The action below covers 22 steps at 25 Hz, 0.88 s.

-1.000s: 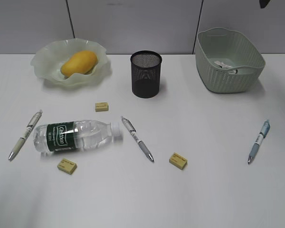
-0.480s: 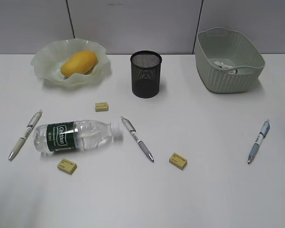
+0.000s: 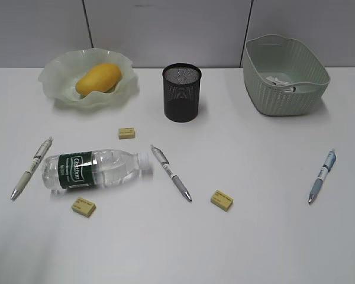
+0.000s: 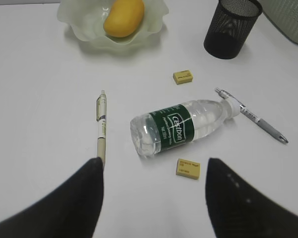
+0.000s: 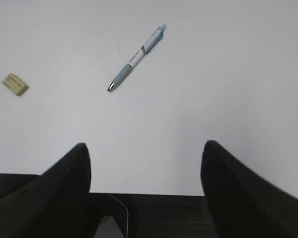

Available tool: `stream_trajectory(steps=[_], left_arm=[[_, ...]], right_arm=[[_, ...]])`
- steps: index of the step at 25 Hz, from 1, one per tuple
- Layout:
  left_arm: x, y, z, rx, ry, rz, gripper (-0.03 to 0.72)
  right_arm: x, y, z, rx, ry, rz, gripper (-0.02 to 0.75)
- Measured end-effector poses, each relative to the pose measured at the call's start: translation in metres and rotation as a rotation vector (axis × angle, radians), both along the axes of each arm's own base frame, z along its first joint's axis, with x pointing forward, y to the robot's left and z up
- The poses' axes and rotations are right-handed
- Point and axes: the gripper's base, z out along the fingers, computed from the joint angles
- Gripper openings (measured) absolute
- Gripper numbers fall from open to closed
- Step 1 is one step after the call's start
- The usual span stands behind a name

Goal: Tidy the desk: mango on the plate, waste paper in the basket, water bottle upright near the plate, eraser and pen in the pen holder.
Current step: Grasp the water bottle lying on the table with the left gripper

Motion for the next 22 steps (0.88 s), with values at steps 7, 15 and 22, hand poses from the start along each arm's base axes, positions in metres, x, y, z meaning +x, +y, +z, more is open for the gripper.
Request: stream_trajectory(steps=[7, 15, 22], left_arm=[[0.0, 0.0, 0.0, 0.0, 0.0, 0.0, 0.491], [0.0, 0.0, 0.0, 0.0, 0.0, 0.0, 0.491], [0.0, 0.0, 0.0, 0.0, 0.0, 0.0, 0.491]], right_arm=[[-0.067, -0.012, -0.038, 0.016, -0.084, 0.001, 0.547], [-0.113, -0.02, -0.074, 0.039, -0.211, 0.001, 0.547], [-0.123, -0.022, -0.074, 0.051, -0.286, 0.002, 0.547]])
